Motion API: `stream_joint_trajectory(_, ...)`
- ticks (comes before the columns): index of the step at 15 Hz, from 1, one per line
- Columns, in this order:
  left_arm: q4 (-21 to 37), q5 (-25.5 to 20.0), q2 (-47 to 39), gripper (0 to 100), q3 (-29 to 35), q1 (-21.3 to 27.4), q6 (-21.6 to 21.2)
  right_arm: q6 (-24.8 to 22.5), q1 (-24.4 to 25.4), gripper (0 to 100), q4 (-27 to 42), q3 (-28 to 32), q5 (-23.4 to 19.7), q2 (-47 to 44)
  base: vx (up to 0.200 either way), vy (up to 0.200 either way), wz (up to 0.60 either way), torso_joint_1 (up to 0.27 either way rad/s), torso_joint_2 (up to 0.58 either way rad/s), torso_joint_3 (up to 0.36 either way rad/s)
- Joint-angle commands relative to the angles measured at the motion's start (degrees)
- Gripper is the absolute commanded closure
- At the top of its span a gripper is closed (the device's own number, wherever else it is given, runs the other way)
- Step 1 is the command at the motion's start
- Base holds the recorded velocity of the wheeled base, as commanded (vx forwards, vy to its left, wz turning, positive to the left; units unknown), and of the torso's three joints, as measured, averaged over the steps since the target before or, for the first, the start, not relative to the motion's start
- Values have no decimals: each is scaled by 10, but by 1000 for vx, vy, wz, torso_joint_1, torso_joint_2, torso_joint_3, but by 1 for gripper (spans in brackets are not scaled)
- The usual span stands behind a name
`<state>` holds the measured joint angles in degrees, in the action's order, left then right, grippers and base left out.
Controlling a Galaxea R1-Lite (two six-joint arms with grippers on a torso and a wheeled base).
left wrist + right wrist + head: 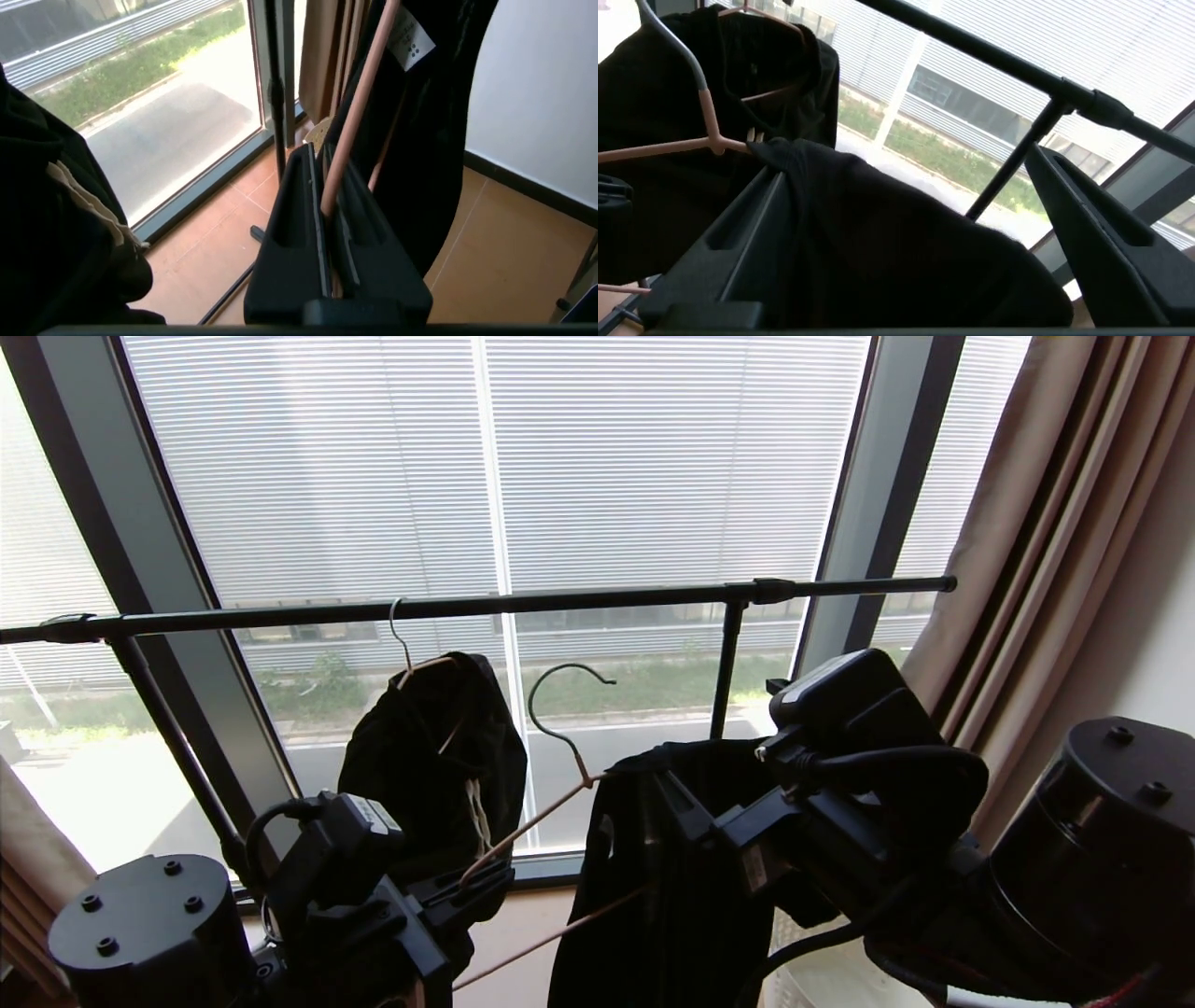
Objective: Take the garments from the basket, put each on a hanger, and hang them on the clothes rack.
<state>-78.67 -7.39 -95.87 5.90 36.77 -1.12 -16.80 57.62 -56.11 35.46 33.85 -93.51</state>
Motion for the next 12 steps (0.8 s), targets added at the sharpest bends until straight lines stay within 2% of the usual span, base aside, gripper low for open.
stream_joint_trajectory(1,0,0,-7,100,7,-8,0,0,0,0,0,-7,-5,5,0,0,0,0,0,0)
stream_joint_trajectory(8,0,0,-21,100,25,-20,0,-1,1,0,-1,-40,-17,14,0,0,0,0,0,0)
stream_joint_trajectory(12,-1,0,-18,100,21,-25,0,-1,-1,0,0,-67,-42,32,0,0,0,0,0,0)
